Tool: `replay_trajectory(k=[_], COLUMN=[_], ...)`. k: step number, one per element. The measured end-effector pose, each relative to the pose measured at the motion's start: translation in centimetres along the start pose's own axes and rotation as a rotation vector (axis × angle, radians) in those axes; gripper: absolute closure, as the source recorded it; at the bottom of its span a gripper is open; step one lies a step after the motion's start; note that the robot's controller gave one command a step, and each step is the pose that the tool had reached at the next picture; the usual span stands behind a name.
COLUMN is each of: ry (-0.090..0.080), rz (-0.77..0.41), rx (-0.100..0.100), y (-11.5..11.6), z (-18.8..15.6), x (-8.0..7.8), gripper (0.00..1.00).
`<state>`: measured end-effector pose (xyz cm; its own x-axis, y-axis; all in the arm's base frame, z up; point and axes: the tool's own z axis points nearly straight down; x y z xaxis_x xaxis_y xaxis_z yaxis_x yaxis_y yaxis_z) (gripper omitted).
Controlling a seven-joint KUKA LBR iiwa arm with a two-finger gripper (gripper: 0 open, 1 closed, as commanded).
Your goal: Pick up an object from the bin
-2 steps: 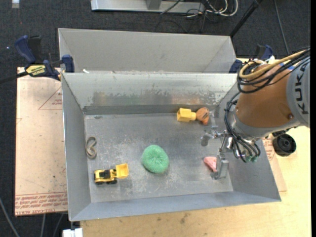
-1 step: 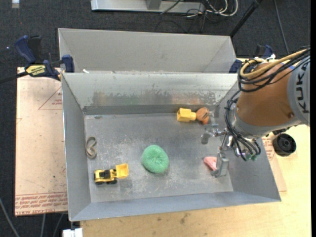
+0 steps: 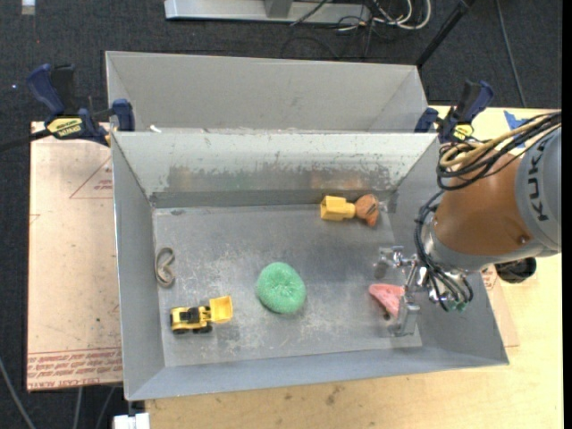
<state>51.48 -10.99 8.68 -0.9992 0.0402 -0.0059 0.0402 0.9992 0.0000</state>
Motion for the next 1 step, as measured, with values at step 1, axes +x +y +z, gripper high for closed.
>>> replay_trajectory(k=[1], ry=[-0.005], rz=[-0.005], rx=[0.001], y=[-1.56], z=[4.15], x=[-0.16], gripper=[0.0])
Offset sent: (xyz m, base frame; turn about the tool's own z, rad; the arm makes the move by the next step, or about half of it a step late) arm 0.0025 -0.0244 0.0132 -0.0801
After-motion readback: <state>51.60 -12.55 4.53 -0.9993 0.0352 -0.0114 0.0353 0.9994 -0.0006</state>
